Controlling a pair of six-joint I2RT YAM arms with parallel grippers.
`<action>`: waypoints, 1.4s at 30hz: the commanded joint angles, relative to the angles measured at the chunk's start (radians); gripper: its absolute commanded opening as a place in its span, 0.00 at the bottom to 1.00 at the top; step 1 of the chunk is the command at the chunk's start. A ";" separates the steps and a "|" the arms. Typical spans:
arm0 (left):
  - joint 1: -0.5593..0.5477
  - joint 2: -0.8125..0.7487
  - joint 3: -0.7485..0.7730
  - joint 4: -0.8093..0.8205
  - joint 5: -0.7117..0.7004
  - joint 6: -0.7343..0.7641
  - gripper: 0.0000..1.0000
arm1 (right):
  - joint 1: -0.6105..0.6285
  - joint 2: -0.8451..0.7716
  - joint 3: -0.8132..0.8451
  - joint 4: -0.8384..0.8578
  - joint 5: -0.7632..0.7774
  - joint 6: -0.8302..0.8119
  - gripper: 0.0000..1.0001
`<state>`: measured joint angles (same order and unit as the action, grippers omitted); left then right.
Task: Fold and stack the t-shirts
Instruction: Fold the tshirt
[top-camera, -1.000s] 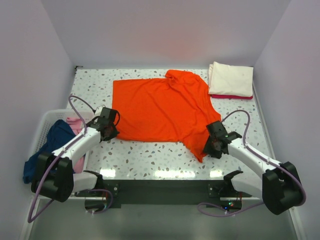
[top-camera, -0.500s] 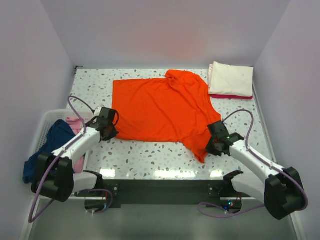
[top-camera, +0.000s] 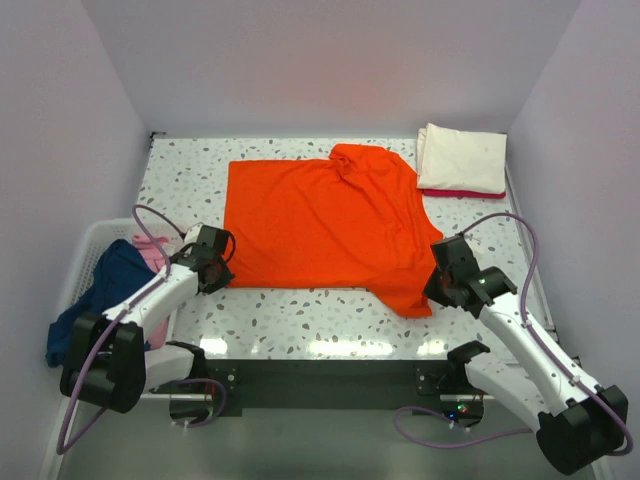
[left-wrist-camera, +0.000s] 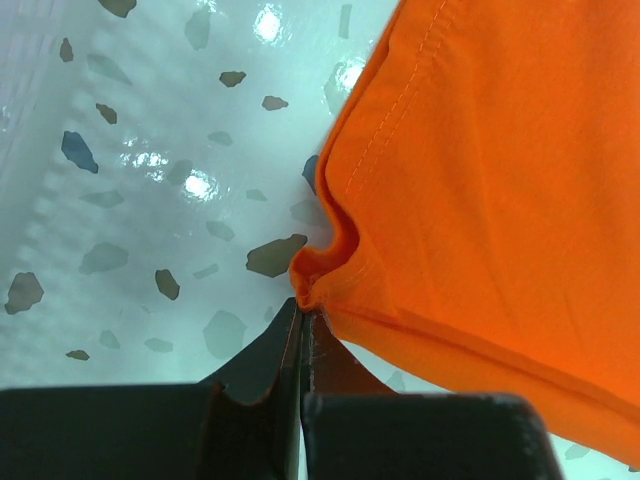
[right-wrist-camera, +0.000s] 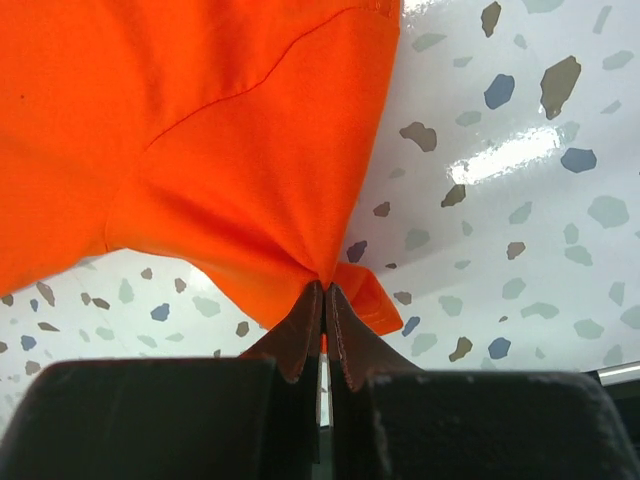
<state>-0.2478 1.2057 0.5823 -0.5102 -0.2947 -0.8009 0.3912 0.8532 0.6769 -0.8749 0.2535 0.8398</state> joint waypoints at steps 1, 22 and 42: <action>0.010 -0.018 0.007 0.013 -0.008 -0.017 0.00 | -0.005 0.032 0.047 -0.018 0.023 -0.040 0.00; 0.021 0.258 0.307 0.067 -0.004 0.008 0.00 | -0.115 0.607 0.426 0.254 -0.026 -0.225 0.00; 0.117 0.331 0.436 0.029 0.042 0.014 0.00 | -0.236 0.805 0.593 0.320 -0.157 -0.261 0.00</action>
<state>-0.1410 1.5364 0.9764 -0.4870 -0.2504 -0.7929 0.1848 1.6558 1.2304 -0.5880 0.1184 0.5972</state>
